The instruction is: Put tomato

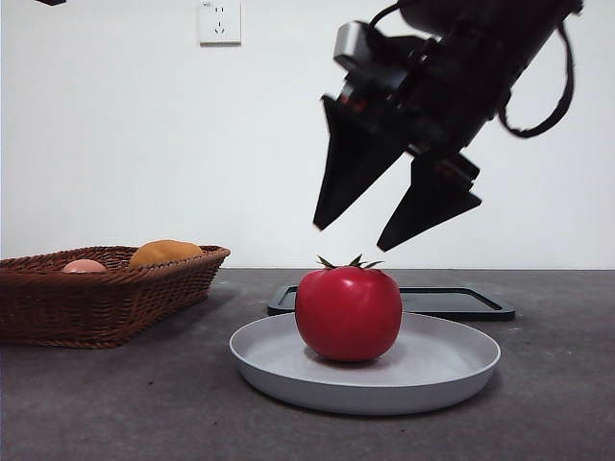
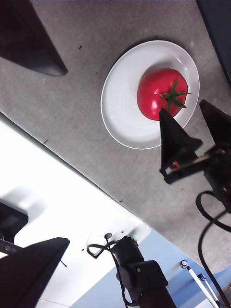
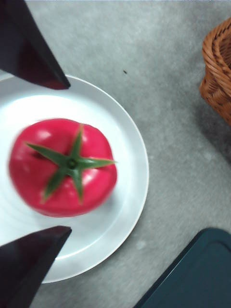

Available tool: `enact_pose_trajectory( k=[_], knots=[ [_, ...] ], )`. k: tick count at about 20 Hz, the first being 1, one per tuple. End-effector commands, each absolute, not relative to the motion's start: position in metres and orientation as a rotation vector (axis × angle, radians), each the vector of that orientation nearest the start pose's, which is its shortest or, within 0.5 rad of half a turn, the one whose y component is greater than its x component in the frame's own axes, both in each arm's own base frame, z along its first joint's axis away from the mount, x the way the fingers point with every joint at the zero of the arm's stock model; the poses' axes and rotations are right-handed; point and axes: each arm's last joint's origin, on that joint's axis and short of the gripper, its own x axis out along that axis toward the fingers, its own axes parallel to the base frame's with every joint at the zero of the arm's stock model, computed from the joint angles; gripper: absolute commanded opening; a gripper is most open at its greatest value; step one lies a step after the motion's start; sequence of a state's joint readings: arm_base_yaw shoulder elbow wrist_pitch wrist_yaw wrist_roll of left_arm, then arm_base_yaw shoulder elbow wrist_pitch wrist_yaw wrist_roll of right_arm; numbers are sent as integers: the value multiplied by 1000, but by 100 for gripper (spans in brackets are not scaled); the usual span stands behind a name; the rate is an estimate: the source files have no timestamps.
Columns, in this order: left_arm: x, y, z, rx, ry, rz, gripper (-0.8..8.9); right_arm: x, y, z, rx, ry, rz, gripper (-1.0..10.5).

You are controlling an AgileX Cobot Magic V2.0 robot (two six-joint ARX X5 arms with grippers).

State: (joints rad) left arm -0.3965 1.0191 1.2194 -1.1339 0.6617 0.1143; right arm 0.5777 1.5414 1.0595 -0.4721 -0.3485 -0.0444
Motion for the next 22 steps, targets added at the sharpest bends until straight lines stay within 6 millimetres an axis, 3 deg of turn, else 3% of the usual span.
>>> enact_pose_trajectory(
  k=[1, 12, 17, 20, 22],
  knots=[
    [145, -81, 369, -22, 880, -1048, 593, 261, 189, 223, -171, 962, 857, 488],
    [145, -81, 369, -22, 876, -1049, 593, 272, 200, 188, -199, 1037, 832, 488],
    [145, -81, 369, -21, 874, -1049, 593, 271, 204, 182, -208, 1057, 838, 478],
    [145, -81, 369, -21, 874, -1049, 593, 270, 204, 182, -209, 1056, 840, 282],
    [145, -81, 369, -21, 874, -1049, 593, 270, 204, 182, -209, 1057, 840, 253]
  ],
)
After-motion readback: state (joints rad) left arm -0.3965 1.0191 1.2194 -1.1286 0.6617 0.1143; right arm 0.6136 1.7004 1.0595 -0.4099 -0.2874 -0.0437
